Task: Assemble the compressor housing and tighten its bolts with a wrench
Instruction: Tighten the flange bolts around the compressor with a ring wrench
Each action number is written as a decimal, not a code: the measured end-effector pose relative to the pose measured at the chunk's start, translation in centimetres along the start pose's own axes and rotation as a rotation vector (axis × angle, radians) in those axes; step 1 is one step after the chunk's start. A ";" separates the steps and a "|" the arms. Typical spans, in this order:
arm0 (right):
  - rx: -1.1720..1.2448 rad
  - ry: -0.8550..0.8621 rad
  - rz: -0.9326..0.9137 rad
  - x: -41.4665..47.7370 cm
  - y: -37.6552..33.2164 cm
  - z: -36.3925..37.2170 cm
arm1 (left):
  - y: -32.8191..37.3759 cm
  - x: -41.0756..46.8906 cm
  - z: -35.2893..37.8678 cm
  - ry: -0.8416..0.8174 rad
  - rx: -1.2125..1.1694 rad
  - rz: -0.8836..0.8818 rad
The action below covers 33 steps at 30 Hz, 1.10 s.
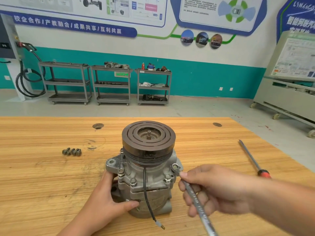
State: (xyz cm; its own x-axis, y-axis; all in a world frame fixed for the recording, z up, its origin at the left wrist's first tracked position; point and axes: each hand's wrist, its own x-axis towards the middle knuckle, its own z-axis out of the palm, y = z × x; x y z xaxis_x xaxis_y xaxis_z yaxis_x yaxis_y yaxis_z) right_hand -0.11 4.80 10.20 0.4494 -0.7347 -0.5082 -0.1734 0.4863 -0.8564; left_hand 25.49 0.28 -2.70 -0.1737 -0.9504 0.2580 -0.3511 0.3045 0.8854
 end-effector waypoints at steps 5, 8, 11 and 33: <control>0.299 -0.033 -0.181 -0.6 2.3 1.4 | 0.0 0.0 0.0 0.001 0.008 -0.018; 0.276 -0.178 -0.145 -2.4 2.5 0.3 | 0.1 -0.1 0.0 -0.007 0.006 -0.023; -0.334 0.042 -0.255 -3.1 2.7 -1.8 | 0.1 0.0 0.0 -0.010 -0.002 -0.020; -1.419 0.104 -0.017 1.0 -6.7 -6.0 | 0.0 -0.1 0.2 0.006 0.006 0.029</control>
State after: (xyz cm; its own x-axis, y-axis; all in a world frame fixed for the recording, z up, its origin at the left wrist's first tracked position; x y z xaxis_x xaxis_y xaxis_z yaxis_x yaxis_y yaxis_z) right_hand -3.73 -1.98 14.88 0.4055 -0.7969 -0.4479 -0.9141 -0.3558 -0.1945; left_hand 25.36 0.37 -2.78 -0.1778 -0.9417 0.2856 -0.3513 0.3318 0.8755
